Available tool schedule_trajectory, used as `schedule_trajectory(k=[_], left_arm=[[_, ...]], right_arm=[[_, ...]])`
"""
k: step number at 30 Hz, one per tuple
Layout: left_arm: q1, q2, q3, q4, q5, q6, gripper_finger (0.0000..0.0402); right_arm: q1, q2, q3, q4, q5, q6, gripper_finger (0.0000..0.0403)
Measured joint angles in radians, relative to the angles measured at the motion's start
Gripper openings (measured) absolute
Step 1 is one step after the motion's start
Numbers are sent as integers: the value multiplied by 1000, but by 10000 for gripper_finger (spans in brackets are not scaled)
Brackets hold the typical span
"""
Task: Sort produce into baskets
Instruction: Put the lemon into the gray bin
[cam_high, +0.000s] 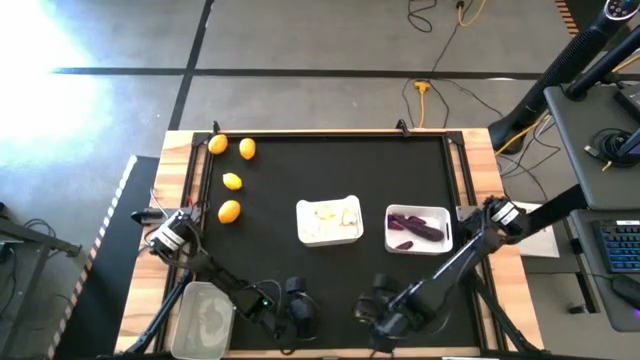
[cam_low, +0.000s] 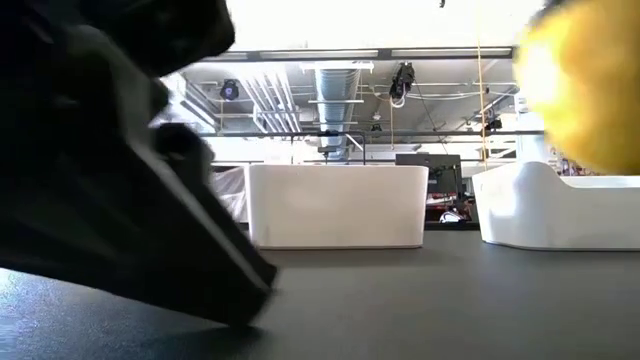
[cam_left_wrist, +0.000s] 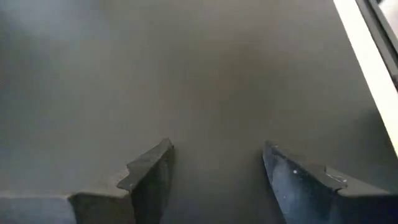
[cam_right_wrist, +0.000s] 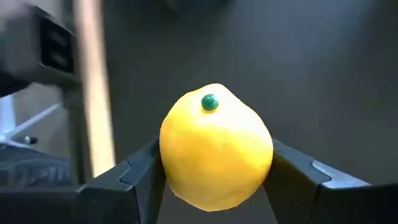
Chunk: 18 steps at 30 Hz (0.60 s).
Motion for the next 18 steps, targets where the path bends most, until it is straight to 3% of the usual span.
schedule_trajectory(k=[5, 11, 18], left_arm=[[-57, -15, 1, -109, -59, -175, 236], [-68, -53, -7, -216, -19, -242, 236], [-53, -130, -121, -194, 19, -254, 236]], right_arm=[[-91, 64, -6, 82, 34, -183, 217], [-193, 154, 19, 152, 13, -235, 221], [-238, 218, 96, 171, -7, -399, 283]])
